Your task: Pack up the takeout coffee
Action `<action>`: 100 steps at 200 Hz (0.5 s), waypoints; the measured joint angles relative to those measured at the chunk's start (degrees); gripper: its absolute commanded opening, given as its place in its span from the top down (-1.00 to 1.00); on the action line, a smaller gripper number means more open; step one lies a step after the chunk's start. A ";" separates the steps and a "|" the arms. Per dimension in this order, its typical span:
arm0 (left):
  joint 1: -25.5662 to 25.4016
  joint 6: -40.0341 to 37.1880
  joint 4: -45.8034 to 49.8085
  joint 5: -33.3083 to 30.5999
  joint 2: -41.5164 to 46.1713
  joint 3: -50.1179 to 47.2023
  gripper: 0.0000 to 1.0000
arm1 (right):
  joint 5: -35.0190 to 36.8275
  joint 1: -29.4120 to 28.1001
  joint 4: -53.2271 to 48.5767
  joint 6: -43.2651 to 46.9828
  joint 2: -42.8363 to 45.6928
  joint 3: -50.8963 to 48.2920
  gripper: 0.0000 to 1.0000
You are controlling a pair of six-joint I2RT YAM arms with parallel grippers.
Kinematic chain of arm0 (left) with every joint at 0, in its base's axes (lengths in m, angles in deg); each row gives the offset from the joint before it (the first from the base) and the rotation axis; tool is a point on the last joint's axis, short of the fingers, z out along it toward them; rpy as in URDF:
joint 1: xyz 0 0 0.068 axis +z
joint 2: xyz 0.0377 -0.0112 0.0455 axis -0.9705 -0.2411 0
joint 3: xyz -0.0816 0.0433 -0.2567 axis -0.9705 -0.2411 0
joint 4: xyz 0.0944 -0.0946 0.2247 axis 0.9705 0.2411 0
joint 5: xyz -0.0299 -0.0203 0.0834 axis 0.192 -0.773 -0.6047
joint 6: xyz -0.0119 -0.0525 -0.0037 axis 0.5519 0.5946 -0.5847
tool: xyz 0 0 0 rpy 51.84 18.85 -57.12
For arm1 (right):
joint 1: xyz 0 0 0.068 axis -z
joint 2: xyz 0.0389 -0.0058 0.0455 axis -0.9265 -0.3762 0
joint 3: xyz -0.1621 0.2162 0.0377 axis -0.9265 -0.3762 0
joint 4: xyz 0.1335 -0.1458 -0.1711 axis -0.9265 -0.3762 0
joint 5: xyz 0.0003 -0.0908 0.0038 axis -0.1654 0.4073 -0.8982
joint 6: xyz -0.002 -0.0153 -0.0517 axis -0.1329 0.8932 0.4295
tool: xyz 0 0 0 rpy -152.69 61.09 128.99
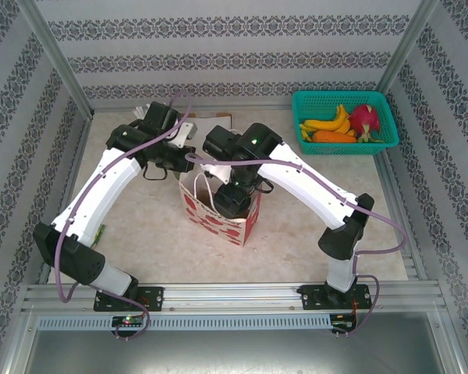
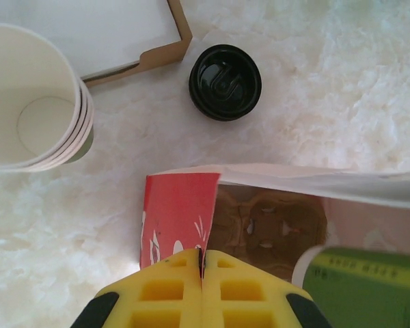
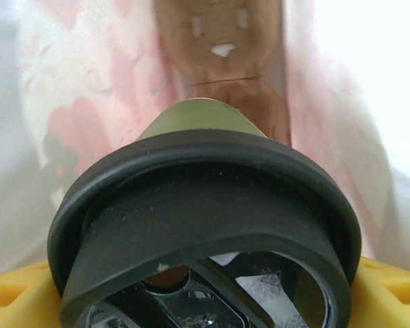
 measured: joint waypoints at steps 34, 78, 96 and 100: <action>0.00 -0.63 -0.44 0.92 -2.56 1.16 1.00 | 0.11 0.98 -0.48 -0.15 -0.11 0.11 -0.21; 0.00 -1.90 -0.44 2.93 -3.45 2.73 1.00 | 1.77 5.92 -0.70 -1.44 -0.33 0.13 -0.21; 0.00 -2.54 -0.46 3.30 -3.91 2.75 1.00 | 2.08 5.81 -0.70 -1.36 -1.16 0.13 -0.21; 0.00 -2.69 -0.46 3.45 -3.98 2.78 1.00 | 2.10 5.62 -0.70 -1.20 -1.46 0.13 -0.21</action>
